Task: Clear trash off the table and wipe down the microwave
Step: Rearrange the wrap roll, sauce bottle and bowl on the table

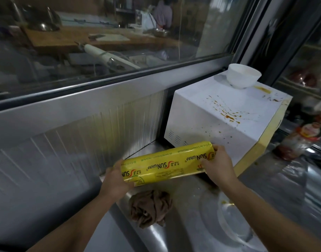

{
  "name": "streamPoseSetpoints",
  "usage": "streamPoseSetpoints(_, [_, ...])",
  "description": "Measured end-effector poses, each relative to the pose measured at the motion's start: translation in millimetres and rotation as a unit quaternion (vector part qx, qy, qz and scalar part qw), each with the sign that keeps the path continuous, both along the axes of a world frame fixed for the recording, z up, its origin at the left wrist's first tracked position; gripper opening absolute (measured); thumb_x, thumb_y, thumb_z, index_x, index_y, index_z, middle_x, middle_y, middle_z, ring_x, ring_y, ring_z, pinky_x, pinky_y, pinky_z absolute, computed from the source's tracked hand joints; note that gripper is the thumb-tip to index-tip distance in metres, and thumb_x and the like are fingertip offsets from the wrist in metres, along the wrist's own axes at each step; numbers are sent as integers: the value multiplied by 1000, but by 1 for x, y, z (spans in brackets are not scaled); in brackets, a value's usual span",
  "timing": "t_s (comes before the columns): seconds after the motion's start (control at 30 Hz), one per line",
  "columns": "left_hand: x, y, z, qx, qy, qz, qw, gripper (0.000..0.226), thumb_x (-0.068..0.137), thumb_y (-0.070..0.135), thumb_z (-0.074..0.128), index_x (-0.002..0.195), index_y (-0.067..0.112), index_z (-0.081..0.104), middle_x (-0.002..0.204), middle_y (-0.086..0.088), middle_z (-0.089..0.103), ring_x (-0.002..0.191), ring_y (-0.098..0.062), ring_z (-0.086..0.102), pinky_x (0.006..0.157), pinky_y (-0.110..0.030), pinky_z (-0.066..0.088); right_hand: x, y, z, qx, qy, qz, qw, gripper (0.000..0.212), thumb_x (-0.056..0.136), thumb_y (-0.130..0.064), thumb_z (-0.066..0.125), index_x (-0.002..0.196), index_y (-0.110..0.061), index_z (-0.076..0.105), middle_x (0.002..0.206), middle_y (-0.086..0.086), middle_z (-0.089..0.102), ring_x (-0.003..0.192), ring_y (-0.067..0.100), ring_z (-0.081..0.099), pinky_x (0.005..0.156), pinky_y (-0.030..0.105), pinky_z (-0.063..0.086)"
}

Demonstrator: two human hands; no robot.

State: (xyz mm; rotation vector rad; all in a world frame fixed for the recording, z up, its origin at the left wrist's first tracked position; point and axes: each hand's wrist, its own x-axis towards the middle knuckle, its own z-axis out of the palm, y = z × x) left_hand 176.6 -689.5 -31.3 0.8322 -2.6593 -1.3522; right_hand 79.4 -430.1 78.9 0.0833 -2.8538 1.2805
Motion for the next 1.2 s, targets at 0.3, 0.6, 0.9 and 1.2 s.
streamPoseSetpoints(0.3, [-23,13,-4,88,60,-50,993,95,66,13,82,143,18,26,117,1,50,95,-10,52,70,-13,42,1,-16,61,46,125,27,991,45,78,2,59,116,-21,53,105,2,59,96,21,55,86,44,49])
streamPoseSetpoints(0.6, [-18,6,-3,85,0,-92,992,101,67,22,82,146,20,19,134,-13,44,117,-27,50,98,-44,46,0,-27,68,74,121,77,987,61,80,4,59,133,-22,45,123,1,53,113,21,50,96,45,46])
streamPoseSetpoints(0.9, [-32,29,78,-85,130,-123,980,109,63,42,81,146,30,11,150,0,24,134,-24,31,106,-42,35,22,-64,103,173,104,177,963,74,82,-8,65,144,-22,29,137,1,43,126,22,40,105,45,35])
streamPoseSetpoints(1.2, [-29,15,104,45,173,-99,979,115,56,30,87,141,40,9,139,2,41,125,-23,45,100,-48,43,27,-87,123,26,72,179,981,96,64,-22,84,142,-25,29,143,2,33,130,20,33,107,42,36])
